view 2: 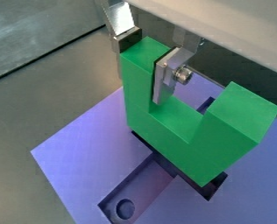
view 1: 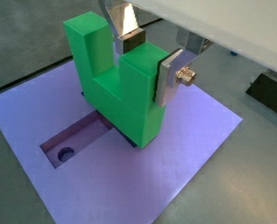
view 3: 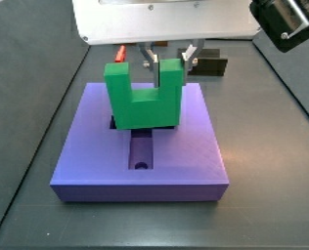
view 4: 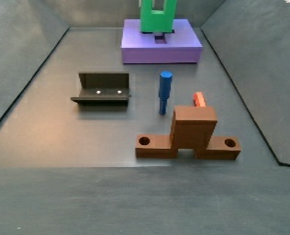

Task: Pick up the green object. Move up. Place the green object on the fixture. Regrasp the green object. Move to above the board. Insert the green object.
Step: Insert the green object.

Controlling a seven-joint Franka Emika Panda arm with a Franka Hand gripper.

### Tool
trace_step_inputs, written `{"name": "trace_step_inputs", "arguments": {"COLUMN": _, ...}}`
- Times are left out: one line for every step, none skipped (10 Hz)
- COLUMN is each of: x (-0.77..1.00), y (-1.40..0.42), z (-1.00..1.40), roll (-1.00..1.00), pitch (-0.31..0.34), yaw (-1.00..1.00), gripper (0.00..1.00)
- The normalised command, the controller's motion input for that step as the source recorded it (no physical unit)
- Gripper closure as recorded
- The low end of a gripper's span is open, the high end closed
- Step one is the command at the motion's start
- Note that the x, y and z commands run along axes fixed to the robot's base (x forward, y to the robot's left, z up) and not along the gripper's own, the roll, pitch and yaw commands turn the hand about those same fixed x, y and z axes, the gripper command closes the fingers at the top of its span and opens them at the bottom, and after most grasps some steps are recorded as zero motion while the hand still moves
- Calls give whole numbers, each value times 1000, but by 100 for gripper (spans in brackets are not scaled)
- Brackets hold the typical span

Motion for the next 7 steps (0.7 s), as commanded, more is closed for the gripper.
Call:
{"name": "trace_step_inputs", "arguments": {"x": 0, "y": 0, "z": -86, "roll": 36, "pitch": 44, "yaw": -129, "gripper": 100}}
{"name": "trace_step_inputs", "arguments": {"x": 0, "y": 0, "z": -71, "roll": 37, "pitch": 60, "yaw": -174, "gripper": 100}}
{"name": "trace_step_inputs", "arguments": {"x": 0, "y": 0, "z": -60, "roll": 6, "pitch": 40, "yaw": -166, "gripper": 100}}
{"name": "trace_step_inputs", "arguments": {"x": -11, "y": 0, "z": -63, "roll": 10, "pitch": 40, "yaw": -163, "gripper": 100}}
{"name": "trace_step_inputs", "arguments": {"x": -34, "y": 0, "z": -54, "roll": 29, "pitch": 44, "yaw": -157, "gripper": 100}}
{"name": "trace_step_inputs", "arguments": {"x": -49, "y": 0, "z": -94, "roll": 6, "pitch": 13, "yaw": -134, "gripper": 100}}
{"name": "trace_step_inputs", "arguments": {"x": -60, "y": 0, "z": -146, "roll": 4, "pitch": 0, "yaw": -86, "gripper": 100}}
